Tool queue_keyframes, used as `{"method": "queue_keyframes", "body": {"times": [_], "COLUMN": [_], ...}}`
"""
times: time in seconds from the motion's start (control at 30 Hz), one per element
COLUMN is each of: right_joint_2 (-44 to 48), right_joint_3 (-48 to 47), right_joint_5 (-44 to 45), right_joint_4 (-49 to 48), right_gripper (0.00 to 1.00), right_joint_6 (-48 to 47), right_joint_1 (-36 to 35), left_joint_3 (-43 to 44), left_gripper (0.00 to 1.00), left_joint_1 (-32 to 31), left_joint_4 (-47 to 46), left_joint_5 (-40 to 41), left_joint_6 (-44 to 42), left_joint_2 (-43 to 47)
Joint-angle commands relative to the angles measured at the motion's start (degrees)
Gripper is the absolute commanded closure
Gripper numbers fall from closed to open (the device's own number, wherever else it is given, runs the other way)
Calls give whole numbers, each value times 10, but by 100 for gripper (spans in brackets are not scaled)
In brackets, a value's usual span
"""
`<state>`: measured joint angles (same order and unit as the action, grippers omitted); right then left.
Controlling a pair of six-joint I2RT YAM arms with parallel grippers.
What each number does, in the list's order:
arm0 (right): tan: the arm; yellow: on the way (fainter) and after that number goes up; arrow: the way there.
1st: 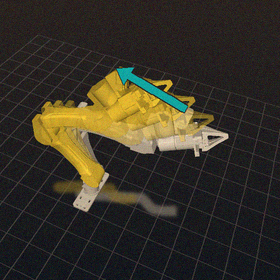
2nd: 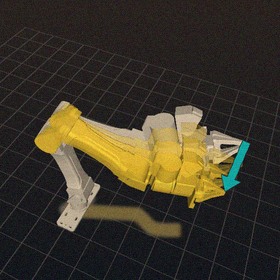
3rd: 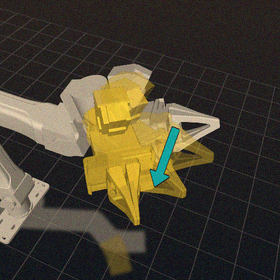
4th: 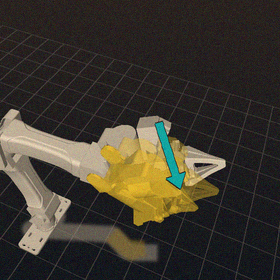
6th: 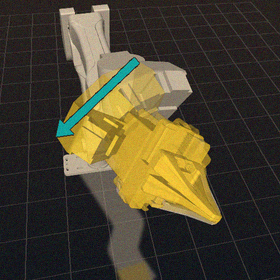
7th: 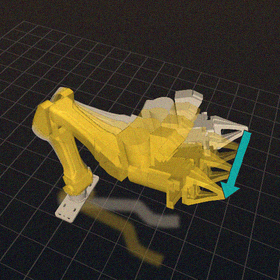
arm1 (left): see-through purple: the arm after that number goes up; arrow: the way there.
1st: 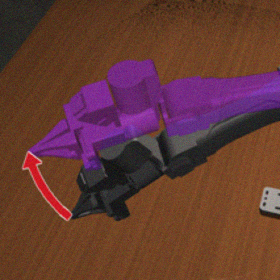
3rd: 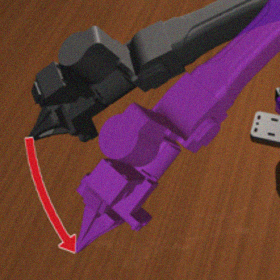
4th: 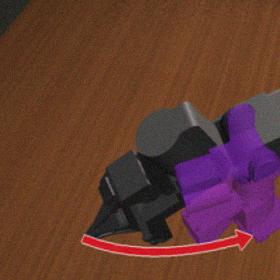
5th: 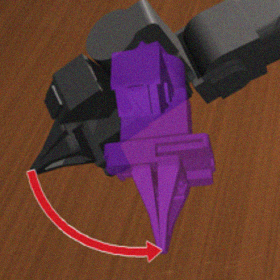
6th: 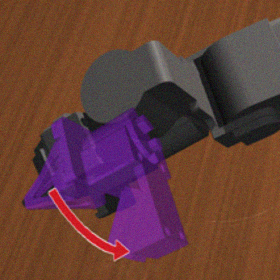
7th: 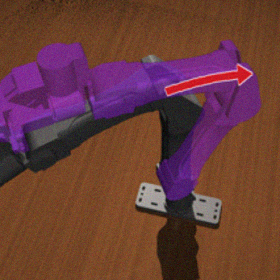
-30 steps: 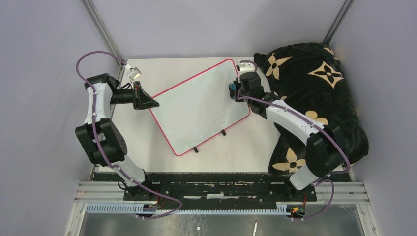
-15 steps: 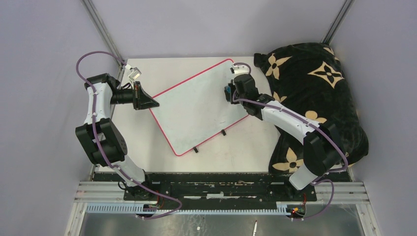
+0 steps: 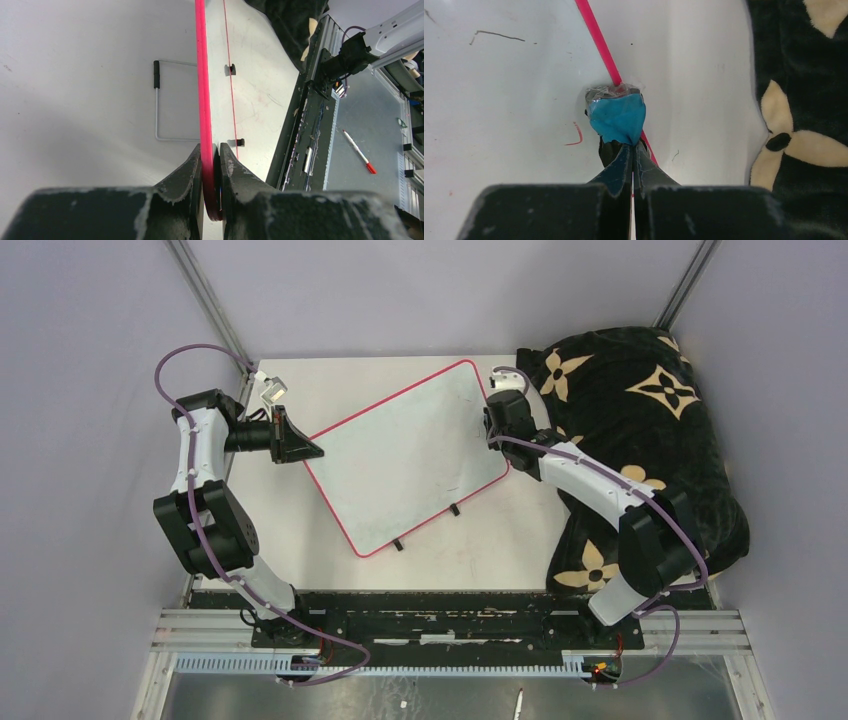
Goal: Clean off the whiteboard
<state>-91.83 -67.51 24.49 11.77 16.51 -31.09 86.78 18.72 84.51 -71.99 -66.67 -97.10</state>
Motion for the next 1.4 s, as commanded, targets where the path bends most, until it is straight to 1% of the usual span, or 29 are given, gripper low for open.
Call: {"method": "queue_keyframes", "body": {"times": [0.0,0.1,0.33,0.5,0.57,0.7,0.8,1.03,1.1,1.2,1.3,1.37], "right_joint_2": [20,13,16,31,34,20,-2,12,15,13,1,-7], "right_joint_3": [-1,6,24,37,34,6,-13,4,5,4,5,4], "right_joint_5": [-46,-88,-135,-158,-144,-63,-18,80,93,60,-17,-42], "right_joint_4": [-30,-52,-97,-122,-113,-63,-31,-24,-23,-26,-45,-54], "right_gripper": [99,99,99,99,99,99,99,99,99,99,99,99], "right_joint_6": [10,20,29,26,22,4,-5,-13,-17,-14,-6,-7], "right_joint_1": [-1,-10,-46,-58,-58,-56,-48,-31,-31,-30,-33,-44], "left_joint_3": [-5,-5,-4,-6,-6,-7,-6,-5,-5,-4,-4,-5], "left_gripper": [97,97,97,97,97,97,97,97,97,97,97,97], "left_joint_1": [-7,-7,-7,-7,-7,-6,-7,-6,-6,-6,-6,-7], "left_joint_4": [-7,-7,-7,-7,-7,-7,-7,-7,-7,-7,-7,-7], "left_joint_5": [29,30,26,27,28,28,29,30,29,28,27,27], "left_joint_6": [-24,-24,-23,-23,-23,-23,-22,-22,-22,-22,-21,-21], "left_joint_2": [17,18,17,18,20,21,21,20,19,18,17,17]}}
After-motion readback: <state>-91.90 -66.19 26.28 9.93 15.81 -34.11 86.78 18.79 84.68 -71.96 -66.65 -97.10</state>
